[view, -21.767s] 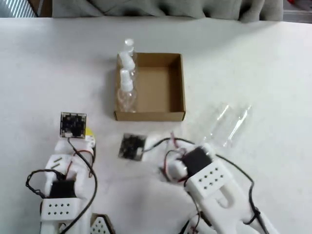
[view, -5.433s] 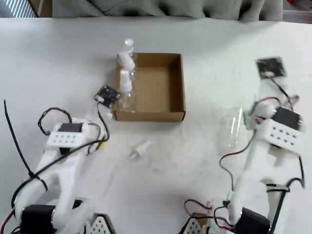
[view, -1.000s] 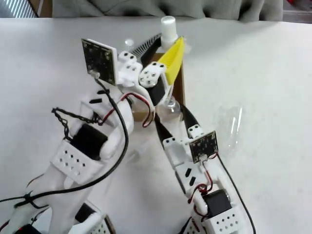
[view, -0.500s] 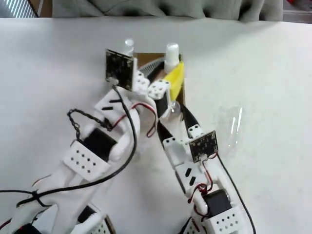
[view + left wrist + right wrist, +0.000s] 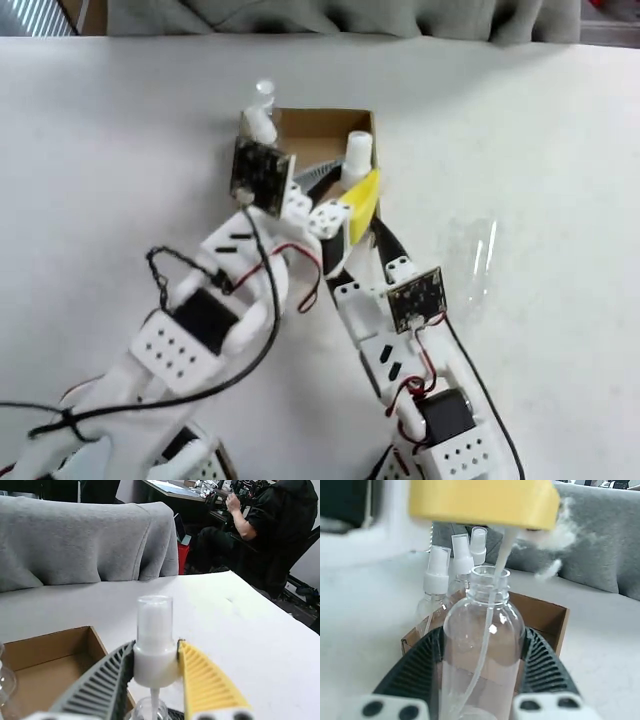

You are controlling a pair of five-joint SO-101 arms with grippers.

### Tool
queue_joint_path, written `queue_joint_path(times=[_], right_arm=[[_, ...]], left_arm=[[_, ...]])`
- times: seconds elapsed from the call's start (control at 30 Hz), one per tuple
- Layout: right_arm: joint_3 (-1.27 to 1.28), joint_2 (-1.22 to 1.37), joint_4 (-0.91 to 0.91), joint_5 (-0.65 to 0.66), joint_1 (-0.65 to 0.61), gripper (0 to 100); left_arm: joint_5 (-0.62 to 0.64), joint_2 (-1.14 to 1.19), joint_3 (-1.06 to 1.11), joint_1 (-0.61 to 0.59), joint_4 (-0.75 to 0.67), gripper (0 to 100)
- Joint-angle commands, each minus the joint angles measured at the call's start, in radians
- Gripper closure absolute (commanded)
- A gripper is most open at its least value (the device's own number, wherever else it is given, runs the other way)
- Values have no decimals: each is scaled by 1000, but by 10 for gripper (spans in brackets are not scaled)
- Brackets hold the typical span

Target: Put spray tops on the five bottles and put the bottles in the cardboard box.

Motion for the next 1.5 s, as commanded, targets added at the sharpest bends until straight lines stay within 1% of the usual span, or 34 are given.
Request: queue_joint_path(times=[0.0,0.23,0.4,0.6,0.67,0.77,0.83,0.9,1.07,1.13,1.37,1.47], right_arm=[[9,-24,1,9,12,982],[9,-24,1,9,15,982],[9,-24,1,9,15,982],[9,-24,1,9,15,982],[9,-24,1,9,16,982],[9,-24,1,9,16,982],[9,-22,5,9,16,982],[9,-22,12,9,25,982],[9,-22,13,9,59,982],[9,-22,15,9,59,982],[9,-22,15,9,64,982],[9,-22,15,8,79,982]], left_arm=[[5,-94,32,24,-6,979],[2,-104,75,33,-5,979],[-103,-101,87,31,2,976],[-118,-104,87,28,3,969],[-114,-104,89,28,5,917],[-114,-105,104,31,34,794],[-114,-105,104,28,51,733],[-114,-105,103,25,72,712],[-118,-107,95,16,81,721],[-120,-142,97,16,84,721],[-121,-412,106,13,273,721],[-121,-507,132,-21,347,721]])
